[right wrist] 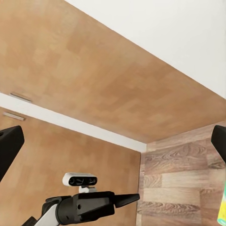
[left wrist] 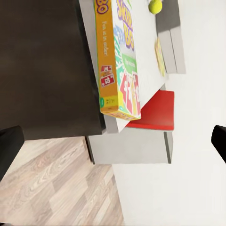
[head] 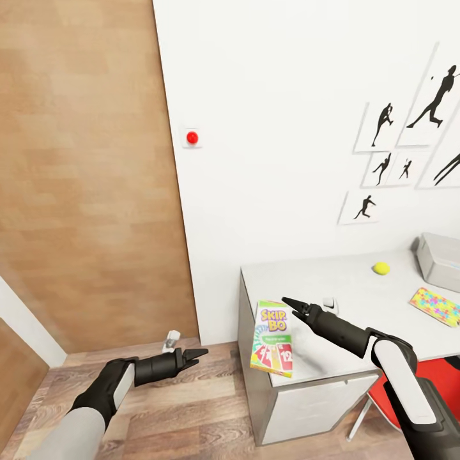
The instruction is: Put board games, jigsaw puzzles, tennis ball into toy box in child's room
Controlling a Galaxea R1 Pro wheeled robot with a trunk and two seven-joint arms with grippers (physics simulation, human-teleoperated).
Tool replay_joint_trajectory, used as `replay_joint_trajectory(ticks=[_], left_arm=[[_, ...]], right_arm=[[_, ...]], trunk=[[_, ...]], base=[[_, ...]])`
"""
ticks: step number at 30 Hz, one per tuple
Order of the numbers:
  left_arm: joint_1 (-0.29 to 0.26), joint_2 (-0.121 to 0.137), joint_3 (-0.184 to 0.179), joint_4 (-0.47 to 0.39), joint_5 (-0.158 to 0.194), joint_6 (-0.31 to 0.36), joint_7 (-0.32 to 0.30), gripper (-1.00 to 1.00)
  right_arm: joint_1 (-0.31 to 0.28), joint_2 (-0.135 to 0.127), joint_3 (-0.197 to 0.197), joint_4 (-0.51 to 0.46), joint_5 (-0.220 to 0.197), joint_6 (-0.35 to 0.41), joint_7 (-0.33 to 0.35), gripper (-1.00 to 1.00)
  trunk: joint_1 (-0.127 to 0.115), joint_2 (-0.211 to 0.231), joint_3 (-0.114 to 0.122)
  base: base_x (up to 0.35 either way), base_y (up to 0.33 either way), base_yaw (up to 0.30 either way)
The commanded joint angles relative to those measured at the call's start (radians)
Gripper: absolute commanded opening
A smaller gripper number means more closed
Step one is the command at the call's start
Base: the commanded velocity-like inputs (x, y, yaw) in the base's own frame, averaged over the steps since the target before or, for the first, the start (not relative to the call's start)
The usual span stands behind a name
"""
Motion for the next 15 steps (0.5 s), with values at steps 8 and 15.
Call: replay_joint_trajectory(ticks=[8,15], left_arm=[[-0.001,-0.027,0.002,0.002,-0.001,0.011,0.004,1.0],[-0.001,-0.042,0.002,0.004,-0.002,0.011,0.005,1.0]], right_arm=[[-0.001,-0.001,-0.003,0.0,0.003,0.006,0.008,1.0],[-0.001,-0.001,-0.004,0.0,0.002,0.007,0.009,1.0]], trunk=[[0.0,-0.001,-0.001],[0.004,-0.008,-0.005]], base=[[0.009,0.009,0.0],[0.0,0.0,0.0]])
